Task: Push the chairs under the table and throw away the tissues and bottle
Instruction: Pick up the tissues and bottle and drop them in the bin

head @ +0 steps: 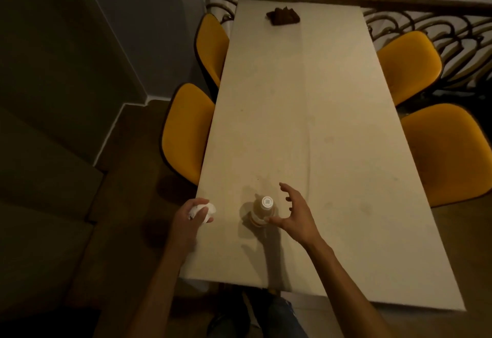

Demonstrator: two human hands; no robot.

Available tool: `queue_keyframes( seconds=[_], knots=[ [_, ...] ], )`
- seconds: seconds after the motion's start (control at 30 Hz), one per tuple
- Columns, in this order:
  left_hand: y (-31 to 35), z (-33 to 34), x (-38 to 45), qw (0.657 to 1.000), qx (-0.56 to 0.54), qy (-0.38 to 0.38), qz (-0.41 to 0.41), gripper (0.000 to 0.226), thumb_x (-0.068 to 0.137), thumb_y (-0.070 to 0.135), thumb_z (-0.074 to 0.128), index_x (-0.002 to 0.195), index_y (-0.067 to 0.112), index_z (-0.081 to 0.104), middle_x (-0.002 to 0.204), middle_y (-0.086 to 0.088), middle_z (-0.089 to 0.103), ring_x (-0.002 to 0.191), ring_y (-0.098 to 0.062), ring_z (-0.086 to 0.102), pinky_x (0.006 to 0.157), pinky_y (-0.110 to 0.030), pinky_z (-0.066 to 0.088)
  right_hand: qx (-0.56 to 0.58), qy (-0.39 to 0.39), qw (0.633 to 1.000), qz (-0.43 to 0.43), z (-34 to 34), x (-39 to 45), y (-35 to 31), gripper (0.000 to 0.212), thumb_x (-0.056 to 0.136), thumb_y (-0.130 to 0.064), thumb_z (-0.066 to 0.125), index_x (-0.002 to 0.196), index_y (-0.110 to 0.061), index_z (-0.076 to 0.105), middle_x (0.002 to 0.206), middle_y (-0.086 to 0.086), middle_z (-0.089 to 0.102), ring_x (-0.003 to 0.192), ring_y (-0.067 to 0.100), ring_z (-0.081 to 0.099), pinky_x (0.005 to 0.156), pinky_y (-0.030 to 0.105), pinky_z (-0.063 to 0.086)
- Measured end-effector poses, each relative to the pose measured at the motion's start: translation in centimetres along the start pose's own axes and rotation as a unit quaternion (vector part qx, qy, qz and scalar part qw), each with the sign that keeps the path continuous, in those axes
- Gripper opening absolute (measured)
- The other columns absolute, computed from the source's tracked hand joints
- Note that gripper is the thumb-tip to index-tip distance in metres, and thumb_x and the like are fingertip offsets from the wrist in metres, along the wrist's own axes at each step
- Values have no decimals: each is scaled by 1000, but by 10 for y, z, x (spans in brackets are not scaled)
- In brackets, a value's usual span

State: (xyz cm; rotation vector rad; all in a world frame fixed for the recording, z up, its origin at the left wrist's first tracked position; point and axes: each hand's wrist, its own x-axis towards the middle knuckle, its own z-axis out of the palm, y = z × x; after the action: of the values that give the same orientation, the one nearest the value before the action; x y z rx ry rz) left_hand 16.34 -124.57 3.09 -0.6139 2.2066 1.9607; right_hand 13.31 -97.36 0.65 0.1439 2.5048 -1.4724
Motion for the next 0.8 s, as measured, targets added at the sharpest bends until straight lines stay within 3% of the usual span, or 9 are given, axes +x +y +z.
queue_keyframes(
  seconds=[0.1,0.17,0.27,0.3,0.37,0.43,0.53,0.7,0.8],
  knots=[
    [-13,1,13,1000,1,-1,-20,13,94,9,60,101,18,66,114,-6,63,95,-26,67,67,-20,55,13,-7,1000,12,11,7,5,103,60,-30,94,148,-29,38,150,-9,40,132,20,44,110,47,41],
    [-26,2,22,999,5,-7,-34,13,94,10,61,100,19,68,113,-6,65,97,-29,68,72,-27,54,13,-12,1000,23,20,13,9,107,56,-39,92,148,-26,38,151,-8,40,134,19,42,112,46,39],
    [-41,5,27,998,-8,-13,-62,13,93,10,62,98,20,68,112,-8,66,90,-25,71,72,-30,55,18,-9,999,33,31,16,8,103,51,-42,86,143,-21,44,142,-11,48,124,0,45,106,17,36],
    [-44,5,28,998,-8,-14,-67,13,93,10,62,98,20,67,112,-6,66,87,-23,72,70,-28,55,28,-4,999,31,33,17,6,94,52,-38,86,136,-26,48,133,-18,52,114,-11,48,98,6,34],
    [-48,6,33,997,-9,-16,-71,14,93,9,62,97,21,67,111,-4,65,84,-21,72,68,-25,56,29,6,999,23,39,21,6,73,54,-30,87,117,-40,51,116,-28,55,102,-20,53,84,-2,35],
    [-52,7,37,997,-10,-17,-74,15,93,9,62,97,22,67,112,-6,65,87,-23,72,70,-27,57,26,10,999,23,43,22,7,65,58,-21,90,105,-45,51,107,-29,58,98,-21,54,79,-2,36],
    [-55,7,42,997,1,-15,-79,15,93,11,63,96,25,68,114,-6,65,92,-25,70,76,-35,57,28,12,999,35,47,22,13,67,63,-14,92,104,-48,51,107,-29,59,99,-18,55,80,0,37],
    [-47,13,45,998,2,-14,-55,14,92,7,62,97,18,68,114,-11,65,92,-27,69,66,-22,56,42,16,998,52,37,21,13,60,66,-15,89,103,-50,58,105,-23,68,97,-6,62,79,8,45],
    [-35,14,49,999,28,-19,-29,17,93,12,63,96,28,70,114,-6,67,101,-31,66,83,-42,57,53,17,997,43,20,22,0,52,69,-17,87,105,-45,61,102,-22,70,95,-2,64,75,9,47]
  ],
)
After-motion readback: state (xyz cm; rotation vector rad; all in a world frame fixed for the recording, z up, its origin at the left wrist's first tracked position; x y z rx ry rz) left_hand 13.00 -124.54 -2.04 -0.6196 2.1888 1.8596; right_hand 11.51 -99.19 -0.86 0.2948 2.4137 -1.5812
